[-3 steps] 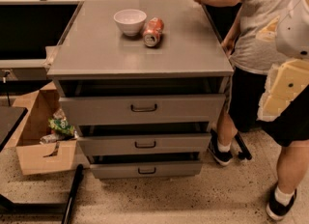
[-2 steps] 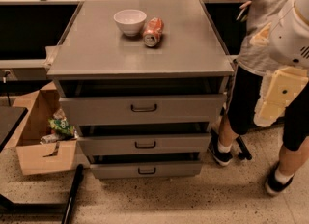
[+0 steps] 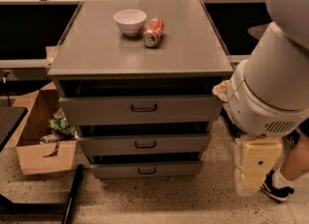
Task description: Open top drawer
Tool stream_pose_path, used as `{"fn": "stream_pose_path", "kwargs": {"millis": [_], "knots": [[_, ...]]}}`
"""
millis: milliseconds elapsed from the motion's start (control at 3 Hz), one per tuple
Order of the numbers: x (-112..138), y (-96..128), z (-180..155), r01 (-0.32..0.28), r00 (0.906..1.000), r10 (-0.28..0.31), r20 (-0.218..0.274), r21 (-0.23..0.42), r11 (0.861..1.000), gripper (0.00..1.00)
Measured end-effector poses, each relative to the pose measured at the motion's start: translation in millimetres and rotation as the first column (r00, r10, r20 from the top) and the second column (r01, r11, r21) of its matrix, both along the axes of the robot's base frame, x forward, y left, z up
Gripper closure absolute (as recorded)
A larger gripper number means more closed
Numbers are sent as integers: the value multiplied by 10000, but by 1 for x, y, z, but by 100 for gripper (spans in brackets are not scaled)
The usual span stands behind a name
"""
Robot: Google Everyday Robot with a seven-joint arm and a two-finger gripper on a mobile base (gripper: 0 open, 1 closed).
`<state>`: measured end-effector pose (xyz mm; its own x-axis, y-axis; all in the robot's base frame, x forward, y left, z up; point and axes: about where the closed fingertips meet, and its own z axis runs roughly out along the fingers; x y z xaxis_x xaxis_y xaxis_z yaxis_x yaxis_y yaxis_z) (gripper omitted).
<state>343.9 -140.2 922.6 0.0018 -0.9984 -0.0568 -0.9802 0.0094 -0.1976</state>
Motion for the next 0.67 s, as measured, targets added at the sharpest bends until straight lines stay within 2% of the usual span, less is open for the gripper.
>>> {"fn": "stream_pose_path", "kwargs": {"millis": [333, 667], "knots": [[0, 0, 0, 0, 10000, 0, 1, 0, 10000, 0], [12, -3, -13, -46, 9998, 43, 189, 150, 9999, 0]]}}
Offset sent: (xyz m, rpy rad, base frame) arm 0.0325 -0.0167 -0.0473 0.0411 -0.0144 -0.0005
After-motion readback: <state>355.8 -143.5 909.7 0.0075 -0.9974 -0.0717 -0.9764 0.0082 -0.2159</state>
